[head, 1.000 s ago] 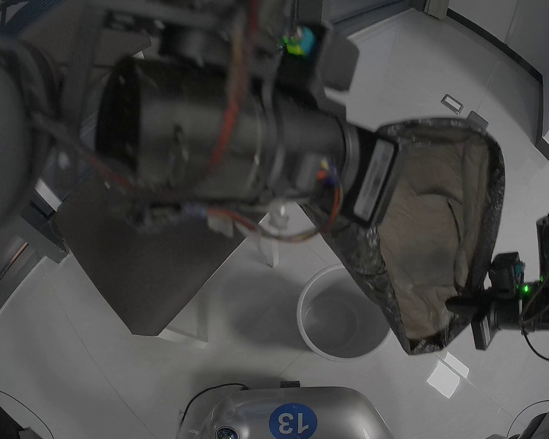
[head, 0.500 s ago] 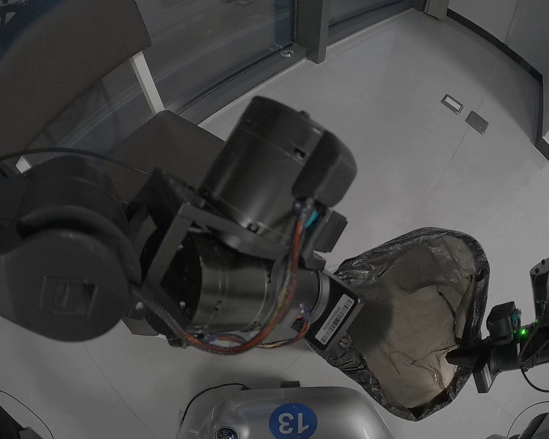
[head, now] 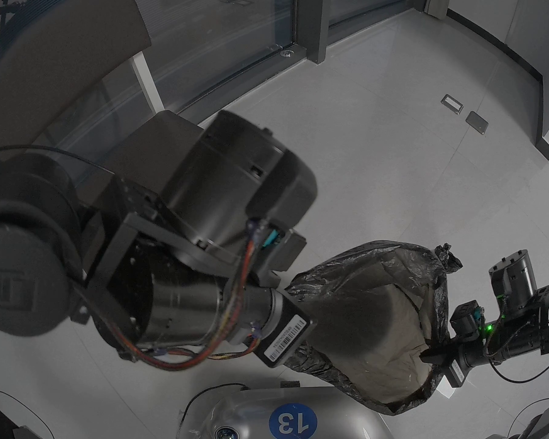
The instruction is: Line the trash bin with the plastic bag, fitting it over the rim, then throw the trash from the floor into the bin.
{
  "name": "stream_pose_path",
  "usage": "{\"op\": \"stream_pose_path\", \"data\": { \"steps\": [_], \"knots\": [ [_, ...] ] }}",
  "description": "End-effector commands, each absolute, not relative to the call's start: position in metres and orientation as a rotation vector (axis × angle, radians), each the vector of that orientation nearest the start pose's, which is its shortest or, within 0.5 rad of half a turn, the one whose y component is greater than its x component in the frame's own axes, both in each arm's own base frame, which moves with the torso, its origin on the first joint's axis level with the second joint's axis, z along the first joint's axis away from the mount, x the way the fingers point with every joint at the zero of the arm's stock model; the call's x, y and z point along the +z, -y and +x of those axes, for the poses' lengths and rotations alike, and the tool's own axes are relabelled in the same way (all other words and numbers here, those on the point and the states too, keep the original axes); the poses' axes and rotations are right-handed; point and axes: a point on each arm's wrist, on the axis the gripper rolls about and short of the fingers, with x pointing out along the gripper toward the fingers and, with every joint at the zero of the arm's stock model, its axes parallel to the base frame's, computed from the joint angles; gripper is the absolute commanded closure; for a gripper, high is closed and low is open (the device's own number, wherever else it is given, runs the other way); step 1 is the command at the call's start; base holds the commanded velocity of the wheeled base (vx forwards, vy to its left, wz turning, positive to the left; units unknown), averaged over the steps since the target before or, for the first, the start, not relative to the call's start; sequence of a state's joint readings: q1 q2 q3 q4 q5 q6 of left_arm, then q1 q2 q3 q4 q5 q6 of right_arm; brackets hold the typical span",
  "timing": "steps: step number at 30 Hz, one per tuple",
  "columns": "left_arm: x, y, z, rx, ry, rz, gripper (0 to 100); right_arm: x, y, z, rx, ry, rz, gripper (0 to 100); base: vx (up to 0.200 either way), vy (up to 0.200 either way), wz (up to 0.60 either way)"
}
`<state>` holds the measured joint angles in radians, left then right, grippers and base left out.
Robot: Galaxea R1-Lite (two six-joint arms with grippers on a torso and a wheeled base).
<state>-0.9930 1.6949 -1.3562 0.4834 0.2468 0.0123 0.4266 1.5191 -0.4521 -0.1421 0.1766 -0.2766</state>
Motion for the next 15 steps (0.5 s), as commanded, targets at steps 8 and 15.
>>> {"op": "stream_pose_path", "data": {
  "steps": [8,15],
  "knots": [
    [0.24,0.242,0.168,-0.688,-0.687,0.514,100,0.068,-0.112,0.208,0.76,-0.936,-0.426,100,0.0,0.0,0.0],
    [0.226,0.271,0.186,-0.733,-0.709,0.502,100,0.056,-0.101,0.206,0.726,-1.009,-0.407,100,0.0,0.0,0.0]
  ]
}}
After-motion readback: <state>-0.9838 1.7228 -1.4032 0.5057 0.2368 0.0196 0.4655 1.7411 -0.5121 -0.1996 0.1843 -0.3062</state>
